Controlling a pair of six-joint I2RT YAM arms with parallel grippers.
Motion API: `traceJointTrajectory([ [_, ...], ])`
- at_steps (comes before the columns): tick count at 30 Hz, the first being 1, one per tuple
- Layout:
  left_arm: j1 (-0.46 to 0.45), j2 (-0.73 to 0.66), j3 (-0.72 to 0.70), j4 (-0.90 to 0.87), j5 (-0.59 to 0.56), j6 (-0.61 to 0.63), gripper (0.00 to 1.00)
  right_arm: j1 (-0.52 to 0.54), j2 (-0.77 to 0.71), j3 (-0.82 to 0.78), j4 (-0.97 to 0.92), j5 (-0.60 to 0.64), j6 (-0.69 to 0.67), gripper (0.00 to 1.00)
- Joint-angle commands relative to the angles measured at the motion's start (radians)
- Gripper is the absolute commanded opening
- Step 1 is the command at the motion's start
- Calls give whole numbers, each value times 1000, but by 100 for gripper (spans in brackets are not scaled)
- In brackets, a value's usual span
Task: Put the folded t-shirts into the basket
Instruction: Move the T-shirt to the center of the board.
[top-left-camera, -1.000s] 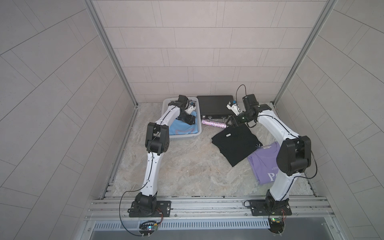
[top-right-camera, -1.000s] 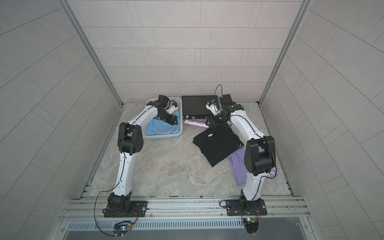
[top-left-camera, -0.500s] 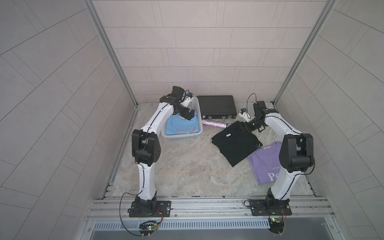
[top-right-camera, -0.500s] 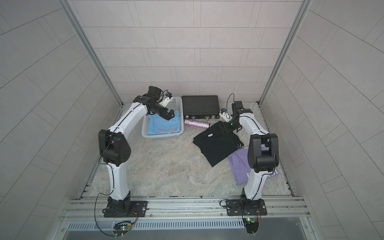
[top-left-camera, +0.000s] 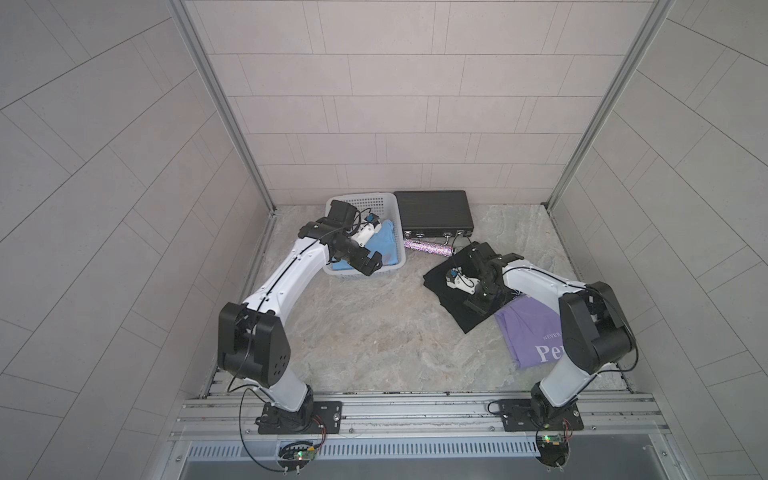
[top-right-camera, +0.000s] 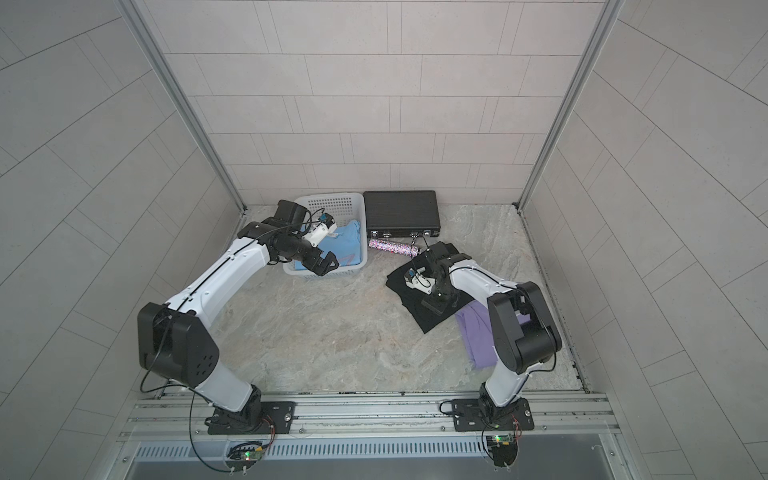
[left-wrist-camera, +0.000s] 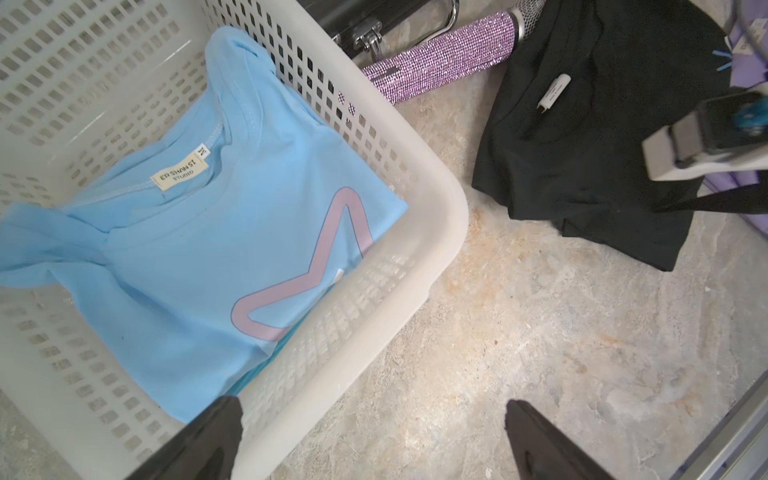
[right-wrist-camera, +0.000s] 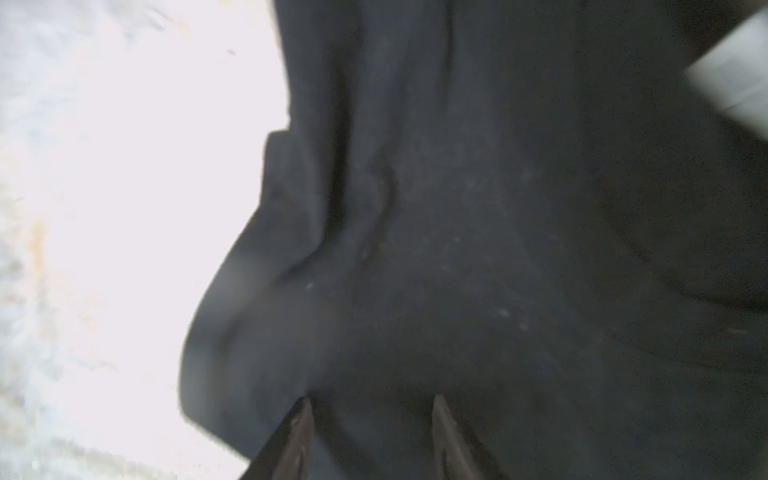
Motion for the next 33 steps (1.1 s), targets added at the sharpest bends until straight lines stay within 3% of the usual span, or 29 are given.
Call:
traceJointTrajectory([
  [1, -1, -53, -31, 10, -9, 25, 100, 59, 15, -24, -3, 37, 1, 45],
  [13, 37, -184, -186, 43, -173, 34, 100, 382, 93, -21, -64, -172, 212, 42],
  [17, 93, -231, -239, 35, -199, 23, 100, 543, 79, 37, -21, -238, 290, 45],
  [20, 151, -264, -264, 29, -182, 5, 100, 604, 73, 93, 54, -304, 357, 46],
  [26, 227, -309, -314, -25, -97, 26, 100, 581, 93, 245, 75, -409, 410, 50],
  [33, 202, -391, -508, -65, 198, 212, 100, 304, -120, 123, 58, -469, 370, 68],
])
